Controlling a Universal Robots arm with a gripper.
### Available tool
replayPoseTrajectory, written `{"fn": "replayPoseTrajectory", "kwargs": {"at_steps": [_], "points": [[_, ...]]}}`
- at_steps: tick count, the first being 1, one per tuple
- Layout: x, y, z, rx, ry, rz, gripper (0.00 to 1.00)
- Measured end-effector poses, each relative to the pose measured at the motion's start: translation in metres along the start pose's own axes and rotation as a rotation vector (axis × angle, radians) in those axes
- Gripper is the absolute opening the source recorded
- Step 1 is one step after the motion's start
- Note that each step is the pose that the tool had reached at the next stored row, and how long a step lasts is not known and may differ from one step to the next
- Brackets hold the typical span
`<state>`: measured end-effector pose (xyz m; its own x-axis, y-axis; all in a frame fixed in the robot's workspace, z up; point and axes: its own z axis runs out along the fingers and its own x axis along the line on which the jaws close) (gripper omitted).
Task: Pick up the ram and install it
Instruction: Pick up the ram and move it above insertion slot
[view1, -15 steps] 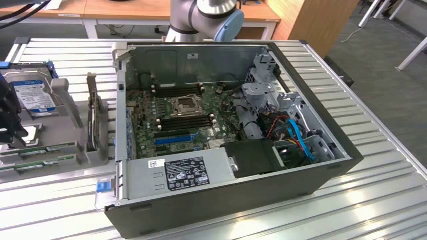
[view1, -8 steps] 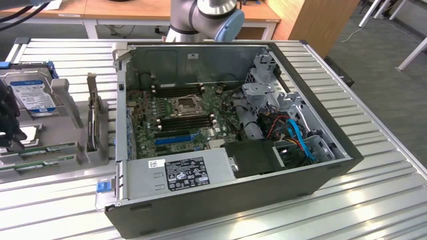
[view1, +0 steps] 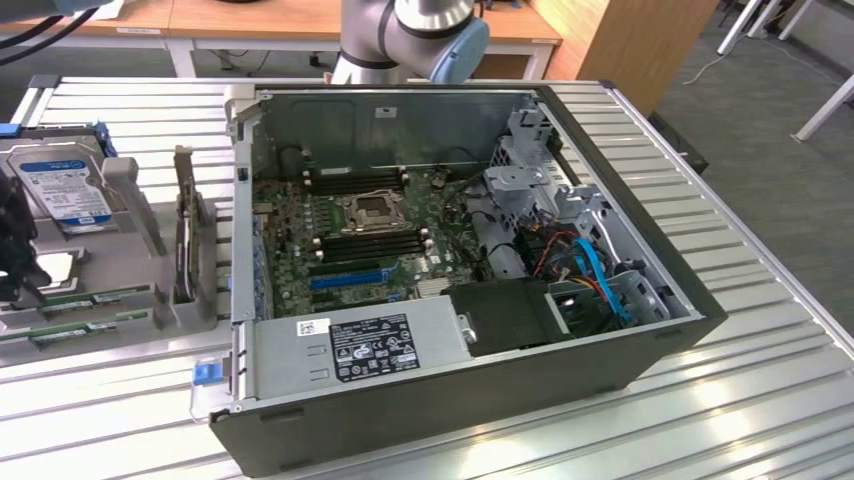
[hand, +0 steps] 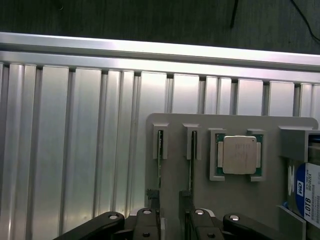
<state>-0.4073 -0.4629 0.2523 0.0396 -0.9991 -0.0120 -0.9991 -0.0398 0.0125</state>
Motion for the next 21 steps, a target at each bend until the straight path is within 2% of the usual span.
{"fn": "replayPoseTrajectory", "kwargs": {"at_steps": [10, 21], "points": [[0.0020, 0.0001, 0.0002, -0.0001, -0.0004, 0.000, 0.29], [0.0021, 0.0000, 0.0097, 0.0000, -0.0004, 0.000, 0.29]]}}
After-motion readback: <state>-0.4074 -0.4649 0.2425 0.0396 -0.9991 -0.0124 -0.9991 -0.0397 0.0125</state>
